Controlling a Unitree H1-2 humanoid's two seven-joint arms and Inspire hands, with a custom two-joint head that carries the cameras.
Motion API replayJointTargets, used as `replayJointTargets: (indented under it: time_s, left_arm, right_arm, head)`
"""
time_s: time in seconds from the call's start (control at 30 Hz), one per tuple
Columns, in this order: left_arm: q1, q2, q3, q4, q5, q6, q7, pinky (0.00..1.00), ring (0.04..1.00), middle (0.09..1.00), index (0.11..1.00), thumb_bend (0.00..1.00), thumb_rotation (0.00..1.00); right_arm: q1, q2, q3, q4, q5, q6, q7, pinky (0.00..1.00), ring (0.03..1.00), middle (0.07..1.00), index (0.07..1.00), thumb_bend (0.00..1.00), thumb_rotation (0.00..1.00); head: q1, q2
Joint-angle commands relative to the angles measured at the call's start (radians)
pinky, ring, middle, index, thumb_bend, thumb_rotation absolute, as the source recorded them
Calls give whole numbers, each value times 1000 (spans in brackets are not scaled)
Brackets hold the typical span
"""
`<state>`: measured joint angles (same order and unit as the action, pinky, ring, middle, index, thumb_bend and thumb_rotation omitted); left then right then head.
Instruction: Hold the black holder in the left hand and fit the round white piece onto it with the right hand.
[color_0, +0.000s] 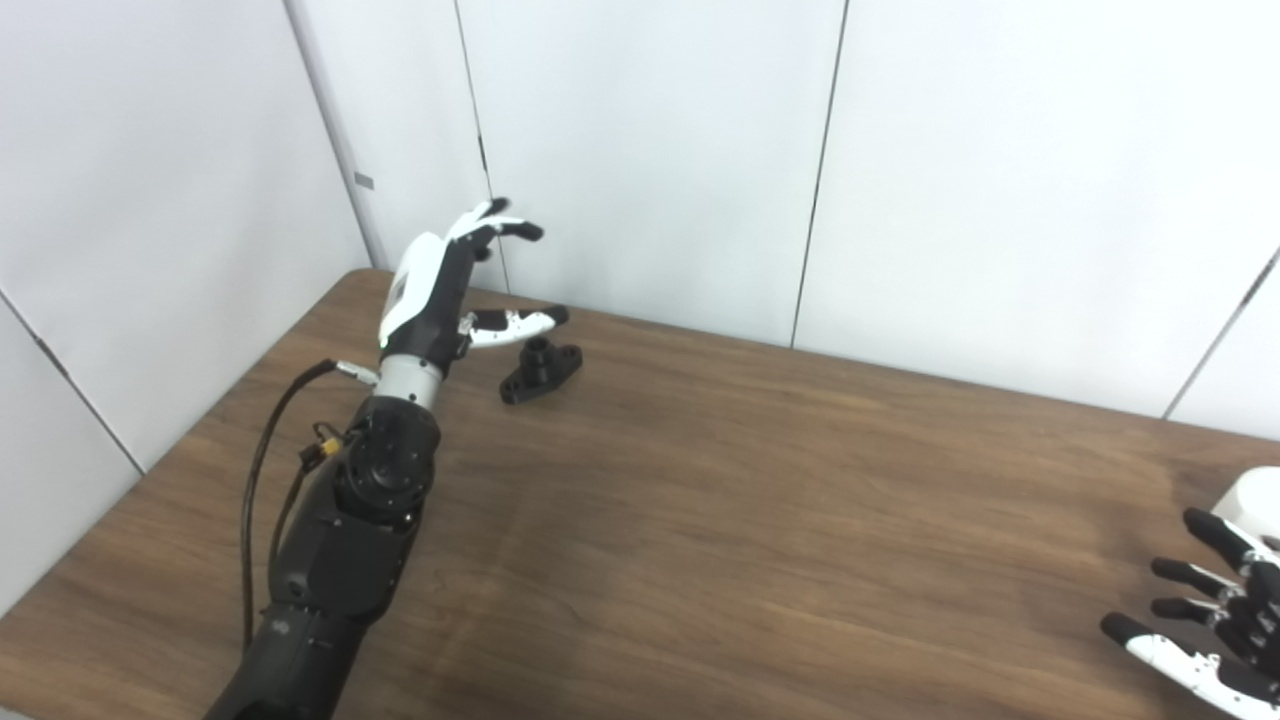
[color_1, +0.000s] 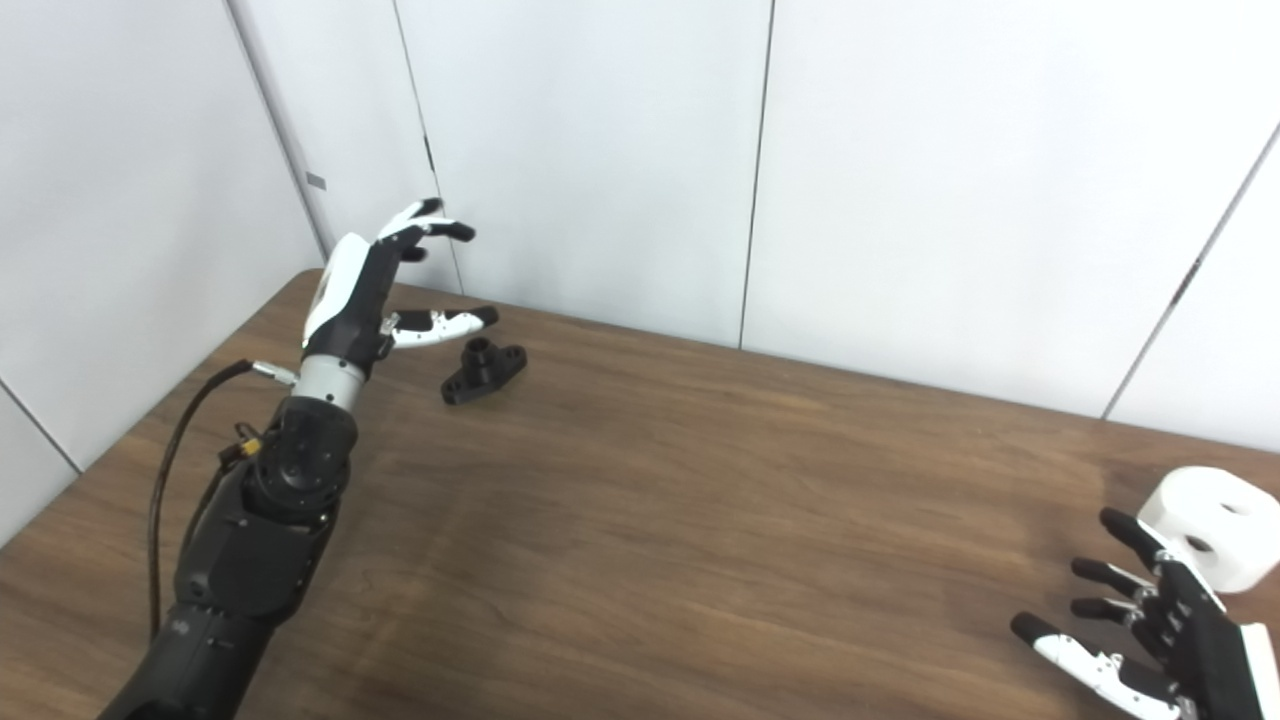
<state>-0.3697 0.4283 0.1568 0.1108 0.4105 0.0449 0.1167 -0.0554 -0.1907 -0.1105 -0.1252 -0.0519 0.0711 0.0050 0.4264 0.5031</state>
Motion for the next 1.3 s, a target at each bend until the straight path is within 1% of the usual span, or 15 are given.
replayJointTargets:
  time_s: [0.0,0.1,0.17,0.2,0.27,0.33,0.43,0.6,0.63,0.73,0.87,1.0,1.13,1.2,1.27]
  left_arm:
    - [-45,33,8,0,37,16,43,984,999,998,759,811,149]
    - [-49,29,2,18,70,58,62,999,1000,1000,782,864,194]
    - [-52,28,-3,26,77,88,61,1000,1000,1000,789,898,218]
    - [-54,29,-8,31,83,110,53,1000,1000,1000,791,904,225]
    - [-58,34,-22,40,93,157,34,1000,1000,1000,800,959,283]
    - [-62,37,-38,51,102,203,19,1000,1000,1000,807,989,323]
    - [-65,38,-59,74,109,243,16,1000,1000,1000,821,1000,357]
    - [-67,38,-89,118,126,283,13,1000,1000,1000,845,1000,421]
    - [-67,37,-93,126,125,285,17,1000,1000,1000,845,1000,425]
    - [-66,36,-103,145,123,289,23,1000,1000,1000,832,1000,432]
    - [-64,30,-123,174,139,295,39,1000,1000,1000,821,1000,457]
    - [-64,18,-133,201,142,305,58,1000,1000,1000,808,1000,430]
    - [-60,18,-159,235,163,313,83,1000,1000,1000,816,1000,426]
    - [-61,16,-167,259,168,307,99,1000,1000,1000,822,1000,425]
    - [-61,14,-172,279,167,299,116,1000,1000,1000,820,1000,412]
  right_arm:
    - [-17,-15,-8,-34,6,-20,3,556,707,866,800,646,76]
    - [-14,-14,-11,-39,6,-13,0,560,709,864,803,643,75]
    - [-14,-14,-13,-39,7,-17,-1,564,709,861,802,641,62]
    - [-14,-15,-13,-37,7,-22,1,564,709,861,801,640,59]
    - [-14,-16,-14,-36,9,-24,2,561,706,860,799,634,67]
    - [-14,-18,-14,-36,4,-24,1,561,707,860,798,635,83]
    - [-13,-19,-15,-41,0,-17,0,568,712,862,803,637,100]
    - [-10,-19,-16,-49,6,-12,2,577,712,863,803,634,111]
    - [-9,-19,-16,-51,6,-12,2,577,712,861,801,629,97]
    - [-7,-21,-15,-52,4,-17,4,576,711,858,800,625,97]
    - [-6,-22,-16,-52,9,-13,6,573,712,858,799,637,129]
    - [-3,-22,-16,-61,1,-1,2,578,715,857,798,647,144]
    - [1,-22,-16,-71,7,1,6,570,706,847,791,643,120]
    - [2,-22,-16,-74,9,4,7,567,699,842,785,646,120]
    - [3,-23,-16,-74,9,3,7,562,696,840,781,655,141]
  head:
    - [-1,1]
    - [0,6]
    - [0,6]
    - [-1,10]
    - [-1,10]
    - [-2,12]
    - [-1,16]
    - [-2,20]
    - [-3,22]
    - [-4,24]
    - [-4,28]
    - [-6,31]
    - [-9,36]
    - [-9,36]
    - [-10,40]
